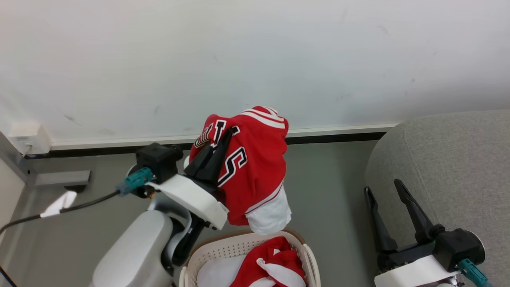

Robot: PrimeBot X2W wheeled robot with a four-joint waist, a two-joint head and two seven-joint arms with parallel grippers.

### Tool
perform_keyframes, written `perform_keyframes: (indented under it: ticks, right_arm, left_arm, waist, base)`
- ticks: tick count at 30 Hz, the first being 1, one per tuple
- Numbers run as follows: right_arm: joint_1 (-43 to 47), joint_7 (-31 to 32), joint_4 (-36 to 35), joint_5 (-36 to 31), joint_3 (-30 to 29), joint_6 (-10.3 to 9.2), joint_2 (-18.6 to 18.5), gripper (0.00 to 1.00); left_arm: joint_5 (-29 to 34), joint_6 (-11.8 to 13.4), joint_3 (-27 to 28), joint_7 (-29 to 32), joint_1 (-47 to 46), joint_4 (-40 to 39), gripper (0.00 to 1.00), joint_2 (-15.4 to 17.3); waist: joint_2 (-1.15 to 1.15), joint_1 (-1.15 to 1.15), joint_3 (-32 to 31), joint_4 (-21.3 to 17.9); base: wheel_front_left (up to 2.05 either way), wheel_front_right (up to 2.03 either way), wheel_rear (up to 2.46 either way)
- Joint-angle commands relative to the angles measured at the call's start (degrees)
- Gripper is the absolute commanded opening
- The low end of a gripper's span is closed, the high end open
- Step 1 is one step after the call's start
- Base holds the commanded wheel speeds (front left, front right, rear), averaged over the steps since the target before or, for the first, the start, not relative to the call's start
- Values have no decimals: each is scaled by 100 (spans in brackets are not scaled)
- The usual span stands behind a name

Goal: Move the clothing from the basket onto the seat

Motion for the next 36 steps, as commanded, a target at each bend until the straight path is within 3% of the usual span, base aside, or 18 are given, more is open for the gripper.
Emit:
perform_keyframes:
  ticks: [1,12,27,36]
  right_arm:
    - [19,5,6,28,27,-12,-16,100]
    - [-112,5,-105,62,514,-12,-15,100]
    - [-878,5,698,1058,2876,-12,-337,100]
    - [-1240,5,1328,891,2979,-12,-140,100]
  left_arm:
    - [-45,43,52,55,-33,-128,0,67]
    - [-100,245,101,224,149,-625,0,222]
    - [-85,233,-285,266,226,-568,0,-121]
    - [-55,130,-718,361,335,-508,0,-421]
  waist:
    - [0,1,2,-13]
    - [0,1,-17,-48]
    - [0,1,-246,408]
    - [0,1,-385,798]
  base:
    - [0,0,0]
    - [0,0,0]
    - [0,0,0]
    - [0,0,0]
